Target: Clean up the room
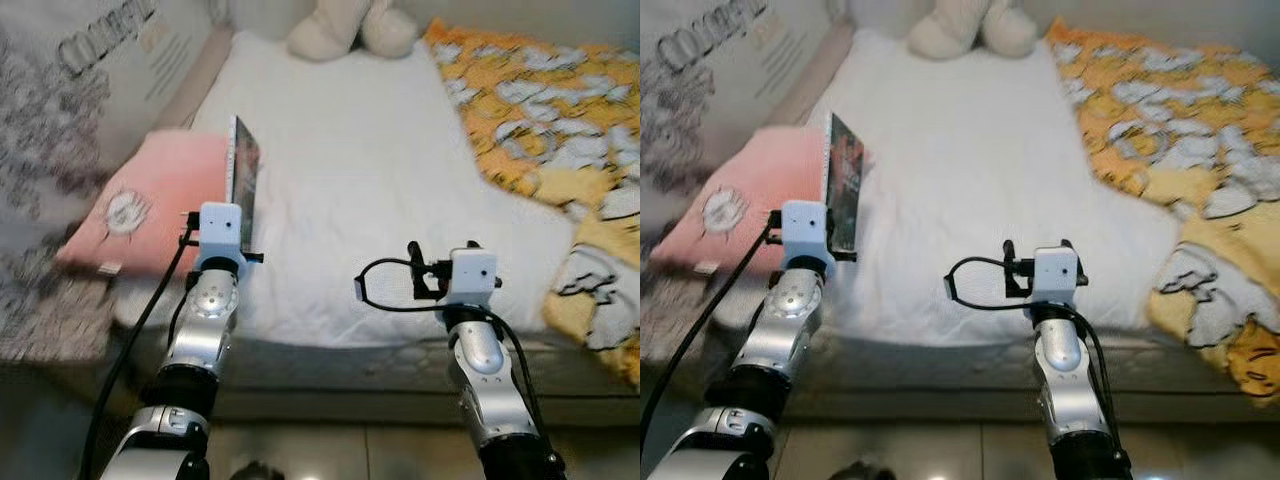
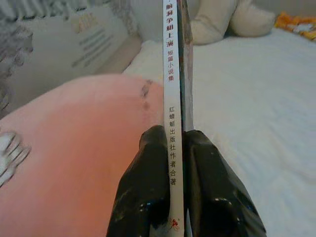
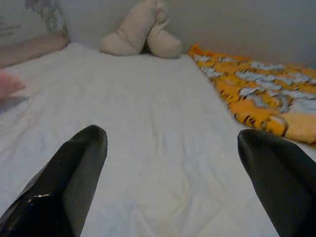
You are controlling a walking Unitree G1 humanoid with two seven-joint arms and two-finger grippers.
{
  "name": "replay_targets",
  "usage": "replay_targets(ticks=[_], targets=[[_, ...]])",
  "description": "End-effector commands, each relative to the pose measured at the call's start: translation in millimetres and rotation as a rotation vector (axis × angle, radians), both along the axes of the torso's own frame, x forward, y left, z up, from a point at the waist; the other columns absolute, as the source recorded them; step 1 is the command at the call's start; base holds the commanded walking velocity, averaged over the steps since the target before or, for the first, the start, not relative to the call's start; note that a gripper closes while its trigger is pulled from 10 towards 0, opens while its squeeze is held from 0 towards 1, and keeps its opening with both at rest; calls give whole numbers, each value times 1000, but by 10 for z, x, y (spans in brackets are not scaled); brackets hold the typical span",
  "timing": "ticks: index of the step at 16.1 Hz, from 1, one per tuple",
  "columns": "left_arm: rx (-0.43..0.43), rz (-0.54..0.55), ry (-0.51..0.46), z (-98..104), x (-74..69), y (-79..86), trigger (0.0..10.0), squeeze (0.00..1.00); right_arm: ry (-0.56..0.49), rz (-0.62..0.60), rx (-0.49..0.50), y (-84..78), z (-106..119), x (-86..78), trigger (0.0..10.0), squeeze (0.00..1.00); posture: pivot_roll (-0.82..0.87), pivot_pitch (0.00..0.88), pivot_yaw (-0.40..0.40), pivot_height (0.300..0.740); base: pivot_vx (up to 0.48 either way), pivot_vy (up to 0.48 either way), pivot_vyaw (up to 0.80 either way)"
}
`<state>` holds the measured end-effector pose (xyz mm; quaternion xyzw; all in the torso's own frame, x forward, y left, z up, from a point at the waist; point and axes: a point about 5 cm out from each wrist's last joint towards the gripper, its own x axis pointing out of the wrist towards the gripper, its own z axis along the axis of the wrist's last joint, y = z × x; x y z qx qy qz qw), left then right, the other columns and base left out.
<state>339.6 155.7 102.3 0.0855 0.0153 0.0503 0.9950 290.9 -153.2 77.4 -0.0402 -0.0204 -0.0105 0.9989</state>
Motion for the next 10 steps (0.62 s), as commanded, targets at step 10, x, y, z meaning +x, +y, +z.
replay_targets(ticks=[10], targets=[[-8, 22, -56, 130, 101, 51, 10000, 0, 8, 53, -5, 14, -9, -29, 10000, 0, -29, 0, 19, 740, 384, 96, 0]])
